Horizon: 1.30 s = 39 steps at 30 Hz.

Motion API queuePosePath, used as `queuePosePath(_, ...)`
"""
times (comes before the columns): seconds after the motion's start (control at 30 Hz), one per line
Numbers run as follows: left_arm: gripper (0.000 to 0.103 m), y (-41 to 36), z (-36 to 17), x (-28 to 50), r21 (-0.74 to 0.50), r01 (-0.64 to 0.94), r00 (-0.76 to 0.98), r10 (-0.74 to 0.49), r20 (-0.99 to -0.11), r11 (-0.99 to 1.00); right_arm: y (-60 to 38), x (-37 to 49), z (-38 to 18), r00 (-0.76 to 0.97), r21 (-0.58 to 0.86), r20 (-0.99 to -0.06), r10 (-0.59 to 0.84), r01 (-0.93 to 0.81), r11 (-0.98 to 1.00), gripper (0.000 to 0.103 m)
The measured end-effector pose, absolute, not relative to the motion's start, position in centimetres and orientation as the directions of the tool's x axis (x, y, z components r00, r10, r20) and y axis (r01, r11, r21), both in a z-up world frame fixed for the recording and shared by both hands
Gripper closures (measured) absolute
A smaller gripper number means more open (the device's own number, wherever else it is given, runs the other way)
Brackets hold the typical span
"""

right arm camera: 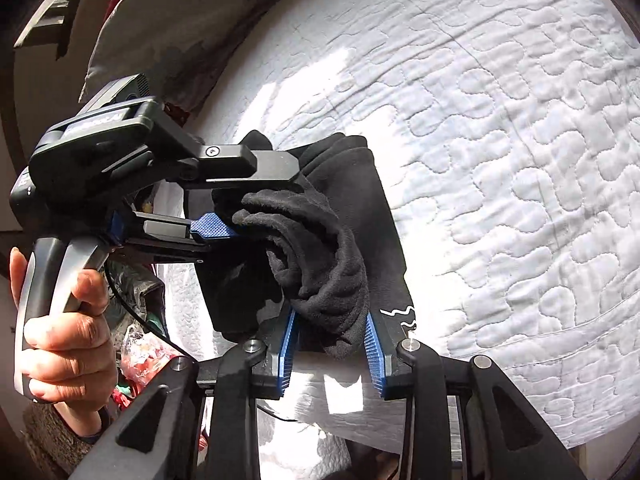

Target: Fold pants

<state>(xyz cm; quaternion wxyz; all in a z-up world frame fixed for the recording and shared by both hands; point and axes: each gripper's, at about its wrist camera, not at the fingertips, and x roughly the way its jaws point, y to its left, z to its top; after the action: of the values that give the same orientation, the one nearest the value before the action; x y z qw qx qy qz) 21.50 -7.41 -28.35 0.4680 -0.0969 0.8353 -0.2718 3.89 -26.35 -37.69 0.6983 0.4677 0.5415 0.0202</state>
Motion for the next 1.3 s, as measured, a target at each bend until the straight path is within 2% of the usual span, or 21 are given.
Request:
queuePosePath(0.03, 0.031, -7.2, -27.7, 21.5, -0.554, 0.088, -0.529, -0.432, -0.73, 0.828, -26.3, 3.8, -37.7, 0.41, 0.674, -0.739, 0.535, 0.472, 0.569, 0.068)
queuePosePath(0.07, 0.028, -6.6, -26.9, 21.4, -0.562, 0.083, -0.509, -0.45, -0.734, 0.823, -26.5, 3.6, -37.6, 0.406, 0.672, -0.74, 0.535, 0.463, 0.578, 0.068)
queuePosePath(0.17, 0.026, -2.6, -23.9, 21.5, -0.57, 0.05, -0.414, -0.502, -0.759, 0.82, -27.3, 3.2, -36.6, 0.386, 0.666, -0.746, 0.543, 0.441, 0.601, 0.065)
queuePosePath(0.27, 0.018, 2.1, -22.1, 20.4, -0.545, -0.005, -0.302, -0.52, -0.799, 0.839, -29.6, 2.8, -34.4, 0.418, 0.655, -0.754, 0.507, 0.417, 0.63, 0.065)
queuePosePath(0.3, 0.017, 3.7, -21.9, 19.8, -0.521, -0.014, -0.279, -0.504, -0.818, 0.853, -30.4, 3.0, -33.8, 0.437, 0.658, -0.749, 0.497, 0.412, 0.63, 0.062)
queuePosePath(0.33, 0.017, 4.5, -21.9, 18.8, -0.499, -0.017, -0.265, -0.485, -0.833, 0.867, -31.1, 3.5, -33.4, 0.452, 0.667, -0.741, 0.497, 0.407, 0.624, 0.052)
queuePosePath(0.4, 0.018, 4.8, -22.5, 16.7, -0.463, -0.01, -0.257, -0.45, -0.855, 0.886, -31.7, 5.0, -32.8, 0.464, 0.684, -0.723, 0.512, 0.379, 0.624, 0.041)
queuePosePath(0.5, 0.019, 5.0, -23.1, 14.3, -0.393, 0.027, -0.234, -0.377, -0.896, 0.919, -30.3, 7.6, -32.3, 0.44, 0.655, -0.739, 0.51, 0.293, 0.696, 0.041)
queuePosePath(0.67, 0.018, 3.4, -25.3, 12.5, -0.354, 0.042, -0.217, -0.338, -0.916, 0.934, -26.8, 9.6, -33.6, 0.364, 0.593, -0.784, 0.503, 0.197, 0.781, 0.042)
queuePosePath(0.7, 0.018, 3.1, -26.0, 12.4, -0.346, 0.036, -0.226, -0.33, -0.917, 0.938, -26.3, 9.9, -34.1, 0.346, 0.569, -0.802, 0.487, 0.191, 0.8, 0.045)
queuePosePath(0.77, 0.019, 2.1, -27.4, 12.7, -0.332, 0.023, -0.239, -0.318, -0.918, 0.943, -26.1, 10.0, -35.2, 0.32, 0.548, -0.819, 0.477, 0.185, 0.816, 0.064)
queuePosePath(0.8, 0.019, 1.7, -27.8, 12.8, -0.302, 0.025, -0.234, -0.288, -0.929, 0.953, -26.8, 10.0, -35.8, 0.313, 0.596, -0.794, 0.522, 0.225, 0.771, 0.076)
queuePosePath(0.87, 0.019, 0.9, -29.0, 12.8, -0.266, 0.035, -0.243, -0.25, -0.937, 0.963, -29.1, 9.0, -37.6, 0.343, 0.709, -0.705, 0.621, 0.36, 0.606, 0.077)
queuePosePath(0.97, 0.022, 0.3, -30.1, 12.3, -0.293, -0.007, -0.285, -0.283, -0.916, 0.956, -29.9, 8.2, -39.6, 0.296, 0.705, -0.701, 0.648, 0.424, 0.569, 0.075)
queuePosePath(1.0, 0.029, 0.2, -29.6, 12.0, -0.32, -0.006, -0.283, -0.308, -0.908, 0.947, -29.9, 8.3, -39.0, 0.298, 0.704, -0.705, 0.644, 0.41, 0.58, 0.073)
queuePosePath(1.03, 0.03, 0.1, -28.6, 11.7, -0.34, 0.015, -0.268, -0.323, -0.908, 0.94, -29.8, 8.4, -37.9, 0.303, 0.69, -0.722, 0.622, 0.384, 0.614, 0.069)
queuePosePath(1.1, 0.03, -0.4, -26.0, 11.3, -0.376, 0.068, -0.21, -0.355, -0.911, 0.924, -30.0, 8.5, -34.9, 0.354, 0.682, -0.73, 0.585, 0.324, 0.656, 0.068)
queuePosePath(1.2, 0.029, -2.2, -22.1, 12.2, -0.407, 0.151, -0.087, -0.398, -0.913, 0.901, -29.7, 9.2, -31.1, 0.479, 0.72, -0.667, 0.57, 0.22, 0.658, 0.057)
queuePosePath(1.3, 0.026, -4.4, -20.9, 14.3, -0.375, 0.203, 0.015, -0.386, -0.922, 0.904, -28.1, 11.2, -30.3, 0.5, 0.706, -0.653, 0.569, 0.129, 0.696, 0.057)
